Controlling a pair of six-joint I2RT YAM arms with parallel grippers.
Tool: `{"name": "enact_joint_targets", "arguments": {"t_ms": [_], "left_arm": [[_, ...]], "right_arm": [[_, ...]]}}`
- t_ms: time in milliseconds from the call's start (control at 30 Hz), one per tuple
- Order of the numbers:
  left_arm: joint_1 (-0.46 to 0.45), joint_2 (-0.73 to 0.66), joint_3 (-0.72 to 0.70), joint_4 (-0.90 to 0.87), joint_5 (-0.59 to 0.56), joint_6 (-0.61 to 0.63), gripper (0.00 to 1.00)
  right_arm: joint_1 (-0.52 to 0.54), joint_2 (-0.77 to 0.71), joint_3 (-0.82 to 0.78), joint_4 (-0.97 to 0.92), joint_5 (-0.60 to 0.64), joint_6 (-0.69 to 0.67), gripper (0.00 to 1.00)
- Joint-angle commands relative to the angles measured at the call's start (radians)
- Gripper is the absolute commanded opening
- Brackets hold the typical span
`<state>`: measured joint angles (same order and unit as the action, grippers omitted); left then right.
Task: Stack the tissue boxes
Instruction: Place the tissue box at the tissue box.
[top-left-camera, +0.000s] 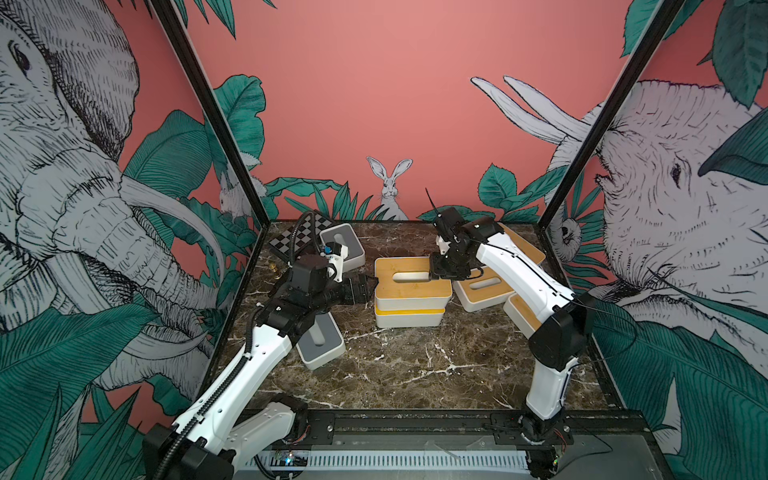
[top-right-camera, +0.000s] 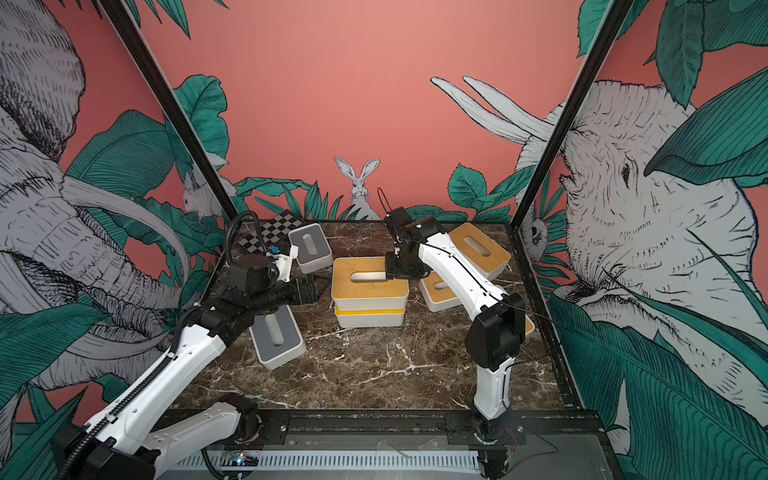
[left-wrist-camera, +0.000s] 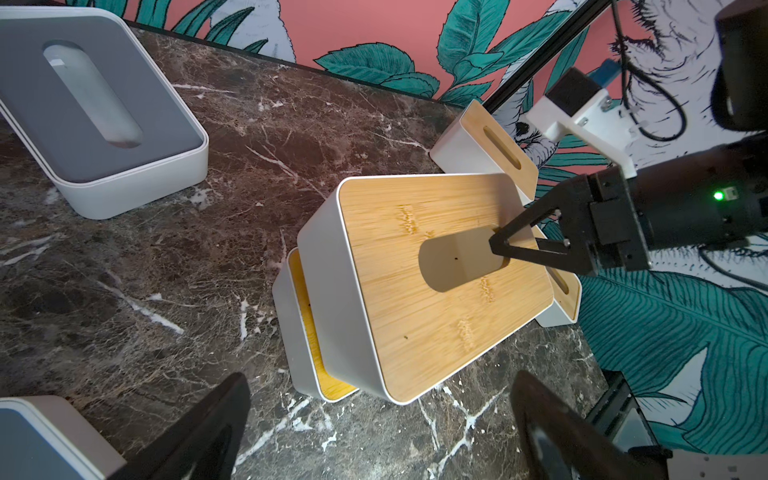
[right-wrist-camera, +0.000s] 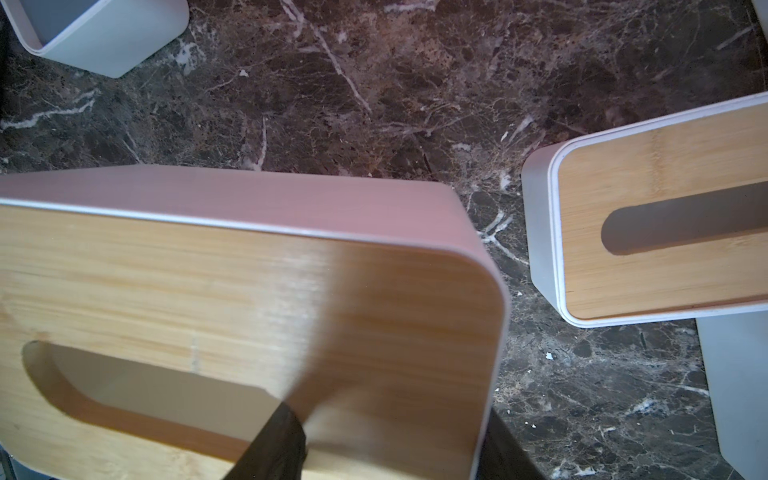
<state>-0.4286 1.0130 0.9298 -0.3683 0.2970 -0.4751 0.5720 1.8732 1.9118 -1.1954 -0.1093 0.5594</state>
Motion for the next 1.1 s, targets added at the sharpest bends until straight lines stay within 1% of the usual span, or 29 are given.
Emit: {"name": "enact_joint_targets", "arguments": {"t_ms": [0,133,167,267,467,567,633,700,933,967,1067], "left_arm": [[0.007,-0.022,-0.009,0.012,-0.016,0.000,1.00],[0.008,-0.021,-0.006,0.012,-0.018,0.000,0.99],[0.009,-0.022,-0.002,0.007,-0.017,0.003,1.00],[0.008,-0.027,-0.003,-0.002,-0.027,0.012,0.99],[0.013,-0.010,-0.004,0.009,-0.021,0.010,0.99],[0.013,-0.001,0.007,0.009,-0.013,0.010,0.99],[0.014,-0.002,0.012,0.008,-0.015,0.011,0.99],[0.014,-0.009,0.015,0.002,-0.020,0.013,0.99],[0.015,-0.028,0.016,-0.022,-0.031,0.012,0.99],[0.016,-0.028,0.017,-0.028,-0.032,0.012,0.99],[0.030,-0.035,0.026,-0.049,-0.031,0.006,0.99]], "right_arm": [[0.017,-0.041,-0.003,0.025,0.021,0.016,0.34],[0.020,-0.033,0.005,0.026,0.014,0.031,0.34],[0.022,-0.032,0.002,0.030,0.014,0.035,0.36],[0.023,-0.037,-0.012,0.033,0.014,0.043,0.44],[0.023,-0.055,-0.018,0.048,0.038,0.055,0.56],[0.022,-0.058,-0.005,0.045,0.046,0.054,0.64],[0.024,-0.065,-0.007,0.050,0.048,0.057,0.71],[0.023,-0.071,-0.008,0.058,0.048,0.059,0.80],[0.016,-0.106,0.012,0.069,0.063,0.033,0.97],[0.013,-0.112,0.024,0.066,0.066,0.024,0.99],[-0.008,-0.144,0.043,0.066,0.074,-0.004,1.00]]}}
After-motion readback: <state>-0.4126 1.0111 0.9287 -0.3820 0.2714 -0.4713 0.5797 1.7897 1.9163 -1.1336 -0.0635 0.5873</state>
